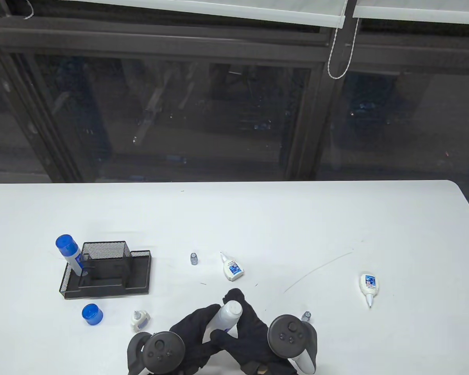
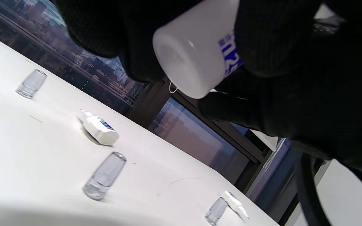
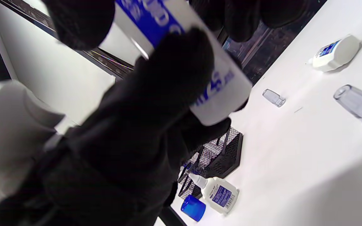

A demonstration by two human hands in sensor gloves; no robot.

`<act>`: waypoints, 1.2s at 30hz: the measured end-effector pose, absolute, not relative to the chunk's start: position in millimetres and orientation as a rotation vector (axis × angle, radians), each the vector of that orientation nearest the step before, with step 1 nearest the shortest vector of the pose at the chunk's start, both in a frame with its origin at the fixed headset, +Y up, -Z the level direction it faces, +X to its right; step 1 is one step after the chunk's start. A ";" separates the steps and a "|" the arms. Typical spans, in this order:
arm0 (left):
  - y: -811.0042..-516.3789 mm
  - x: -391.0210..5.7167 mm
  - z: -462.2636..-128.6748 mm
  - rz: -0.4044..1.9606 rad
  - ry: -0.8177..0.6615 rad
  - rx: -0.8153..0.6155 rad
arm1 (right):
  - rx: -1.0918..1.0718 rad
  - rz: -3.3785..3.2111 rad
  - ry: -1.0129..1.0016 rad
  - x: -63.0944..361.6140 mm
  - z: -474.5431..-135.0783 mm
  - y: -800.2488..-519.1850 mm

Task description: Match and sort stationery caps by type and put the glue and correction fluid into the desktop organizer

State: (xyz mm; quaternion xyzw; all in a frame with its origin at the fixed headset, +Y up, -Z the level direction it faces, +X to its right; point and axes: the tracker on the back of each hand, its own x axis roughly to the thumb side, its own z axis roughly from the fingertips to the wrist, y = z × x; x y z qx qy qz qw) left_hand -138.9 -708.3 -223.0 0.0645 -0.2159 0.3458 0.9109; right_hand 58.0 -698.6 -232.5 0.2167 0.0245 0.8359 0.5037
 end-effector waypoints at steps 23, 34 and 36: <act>-662.6 -248.2 -224.6 0.437 -0.058 0.442 | 0.304 2.071 -0.173 115.7 -245.6 -688.1; -713.4 -333.3 -242.7 0.217 0.466 0.179 | 0.325 2.044 -0.112 114.8 -243.2 -691.2; -725.6 -336.5 -247.6 0.189 0.494 0.110 | 0.336 2.068 -0.112 112.5 -242.5 -691.2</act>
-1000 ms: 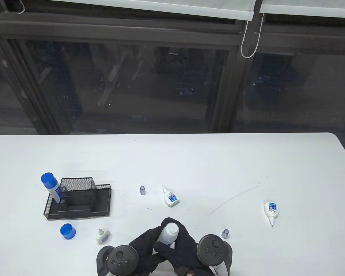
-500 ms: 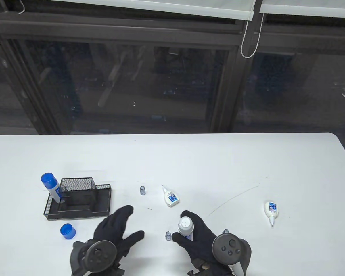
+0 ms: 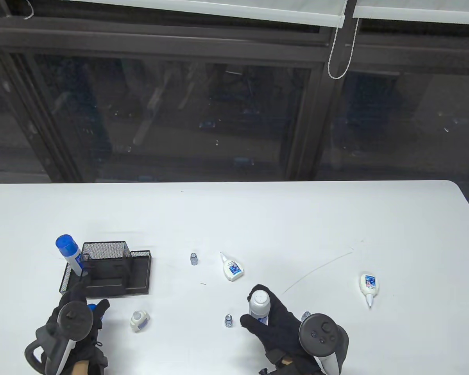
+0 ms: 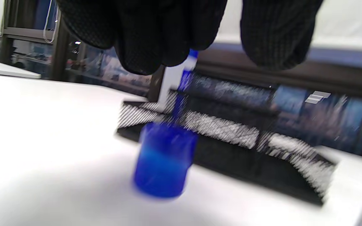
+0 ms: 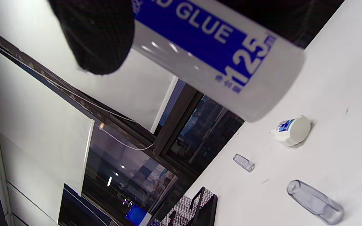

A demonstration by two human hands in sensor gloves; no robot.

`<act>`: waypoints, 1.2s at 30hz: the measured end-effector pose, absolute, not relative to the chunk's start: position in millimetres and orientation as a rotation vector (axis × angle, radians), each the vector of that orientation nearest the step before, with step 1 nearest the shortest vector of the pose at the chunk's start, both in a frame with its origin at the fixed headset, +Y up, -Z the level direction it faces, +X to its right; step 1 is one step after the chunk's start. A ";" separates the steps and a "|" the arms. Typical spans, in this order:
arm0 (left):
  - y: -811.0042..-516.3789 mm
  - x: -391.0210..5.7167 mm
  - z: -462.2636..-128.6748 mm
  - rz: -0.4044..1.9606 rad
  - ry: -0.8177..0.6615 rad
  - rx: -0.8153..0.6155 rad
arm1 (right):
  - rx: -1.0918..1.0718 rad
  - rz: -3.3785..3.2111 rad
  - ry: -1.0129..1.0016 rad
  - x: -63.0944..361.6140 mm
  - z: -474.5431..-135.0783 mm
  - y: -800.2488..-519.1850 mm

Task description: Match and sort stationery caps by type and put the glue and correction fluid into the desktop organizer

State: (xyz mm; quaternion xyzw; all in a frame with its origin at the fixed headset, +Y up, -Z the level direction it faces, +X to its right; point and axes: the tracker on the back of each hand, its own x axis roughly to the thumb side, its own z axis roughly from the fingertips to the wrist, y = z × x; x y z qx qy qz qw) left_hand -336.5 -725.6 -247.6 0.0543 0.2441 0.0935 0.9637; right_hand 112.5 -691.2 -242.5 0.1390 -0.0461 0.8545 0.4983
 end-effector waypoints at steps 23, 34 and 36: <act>-756.1 -332.5 -265.7 0.110 0.522 -0.034 | 0.376 2.139 -0.062 100.0 -241.6 -697.4; -635.2 -264.4 -231.8 0.540 0.113 0.465 | 0.422 2.129 0.006 88.7 -240.9 -700.7; -616.5 -244.7 -231.6 0.669 -0.024 0.461 | 0.414 2.123 0.009 88.5 -241.1 -702.1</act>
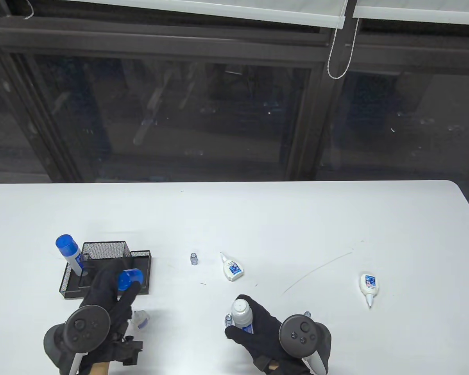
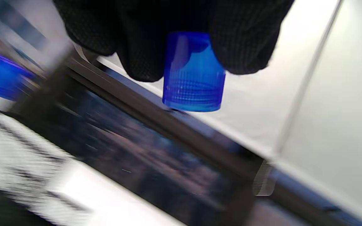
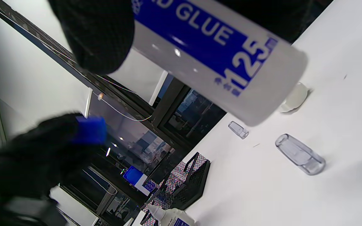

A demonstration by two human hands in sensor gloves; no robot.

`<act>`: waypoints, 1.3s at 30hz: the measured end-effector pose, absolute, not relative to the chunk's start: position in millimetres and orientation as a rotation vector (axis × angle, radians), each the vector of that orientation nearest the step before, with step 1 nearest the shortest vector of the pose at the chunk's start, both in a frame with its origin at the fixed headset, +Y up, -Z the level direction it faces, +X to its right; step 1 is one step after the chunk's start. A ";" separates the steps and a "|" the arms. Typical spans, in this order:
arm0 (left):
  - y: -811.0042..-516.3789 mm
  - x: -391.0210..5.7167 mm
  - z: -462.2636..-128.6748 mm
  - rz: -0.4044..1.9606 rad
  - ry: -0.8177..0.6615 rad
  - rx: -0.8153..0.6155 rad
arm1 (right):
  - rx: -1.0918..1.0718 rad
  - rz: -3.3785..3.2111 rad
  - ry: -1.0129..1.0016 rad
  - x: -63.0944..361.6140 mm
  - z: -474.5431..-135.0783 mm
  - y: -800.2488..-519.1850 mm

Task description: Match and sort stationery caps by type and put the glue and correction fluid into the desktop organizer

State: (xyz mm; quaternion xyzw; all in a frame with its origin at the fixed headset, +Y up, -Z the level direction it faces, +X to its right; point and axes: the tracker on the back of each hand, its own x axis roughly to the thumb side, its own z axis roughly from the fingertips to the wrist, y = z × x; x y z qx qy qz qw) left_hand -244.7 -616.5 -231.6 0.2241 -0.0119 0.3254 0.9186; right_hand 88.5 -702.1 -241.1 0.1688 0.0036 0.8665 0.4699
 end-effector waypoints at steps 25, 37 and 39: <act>-600.9 -100.9 -234.0 0.432 -0.596 0.307 | 0.410 2.090 0.099 83.6 -245.1 -714.7; -601.2 -101.7 -236.1 0.456 -0.657 0.179 | 0.435 2.049 0.071 84.1 -243.0 -712.4; -600.2 -100.6 -236.1 0.431 -0.730 0.116 | 0.446 2.048 0.076 83.7 -243.7 -713.1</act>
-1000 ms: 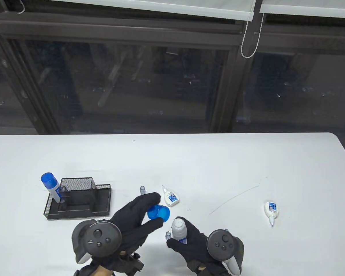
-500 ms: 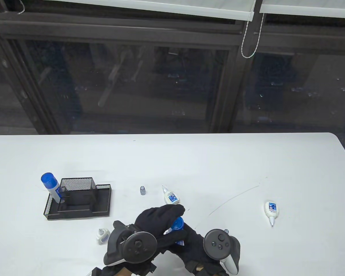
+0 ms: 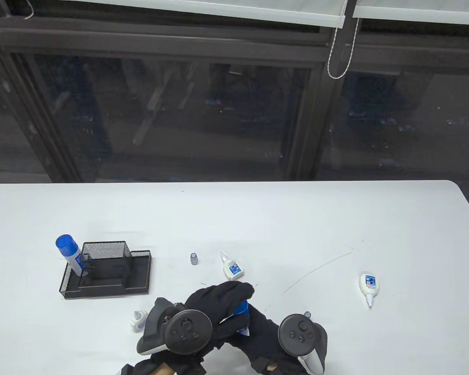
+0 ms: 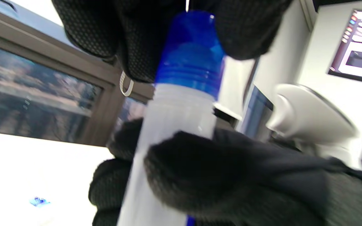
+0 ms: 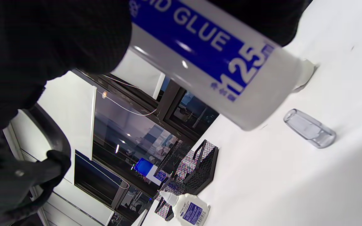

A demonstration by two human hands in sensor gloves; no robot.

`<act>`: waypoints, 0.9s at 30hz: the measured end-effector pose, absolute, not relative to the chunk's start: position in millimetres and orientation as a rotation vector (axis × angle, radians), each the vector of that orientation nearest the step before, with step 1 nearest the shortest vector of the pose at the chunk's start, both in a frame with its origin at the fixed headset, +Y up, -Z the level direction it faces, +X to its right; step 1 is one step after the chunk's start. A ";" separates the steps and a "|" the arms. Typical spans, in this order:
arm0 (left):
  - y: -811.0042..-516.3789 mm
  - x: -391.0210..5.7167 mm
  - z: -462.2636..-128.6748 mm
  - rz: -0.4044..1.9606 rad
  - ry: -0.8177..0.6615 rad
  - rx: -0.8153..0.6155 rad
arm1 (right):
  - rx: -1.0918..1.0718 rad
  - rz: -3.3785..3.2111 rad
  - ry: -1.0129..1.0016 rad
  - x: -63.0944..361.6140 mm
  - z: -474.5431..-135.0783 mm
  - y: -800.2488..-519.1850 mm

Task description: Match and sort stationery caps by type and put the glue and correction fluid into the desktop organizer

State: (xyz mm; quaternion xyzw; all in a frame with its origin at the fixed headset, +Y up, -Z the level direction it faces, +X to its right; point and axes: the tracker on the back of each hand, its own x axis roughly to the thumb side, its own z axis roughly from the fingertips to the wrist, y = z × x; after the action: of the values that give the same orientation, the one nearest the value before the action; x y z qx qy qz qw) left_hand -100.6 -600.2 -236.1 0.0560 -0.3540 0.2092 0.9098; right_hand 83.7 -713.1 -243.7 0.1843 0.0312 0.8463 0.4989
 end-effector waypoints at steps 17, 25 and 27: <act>-600.4 -97.2 -231.3 0.403 -0.776 0.087 | 0.471 2.054 0.036 83.2 -239.7 -708.8; -597.2 -90.0 -225.6 0.307 -0.799 0.077 | 0.472 2.070 0.017 83.4 -239.6 -709.0; -598.3 -91.2 -226.2 0.345 -0.837 0.046 | 0.476 2.061 0.024 82.8 -239.6 -709.4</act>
State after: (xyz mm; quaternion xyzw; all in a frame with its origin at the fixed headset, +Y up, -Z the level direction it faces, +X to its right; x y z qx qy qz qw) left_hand -91.2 -598.3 -226.2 0.0224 -0.4044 0.1666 0.8990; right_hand 82.8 -709.4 -239.6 0.1962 0.0097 0.8487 0.4911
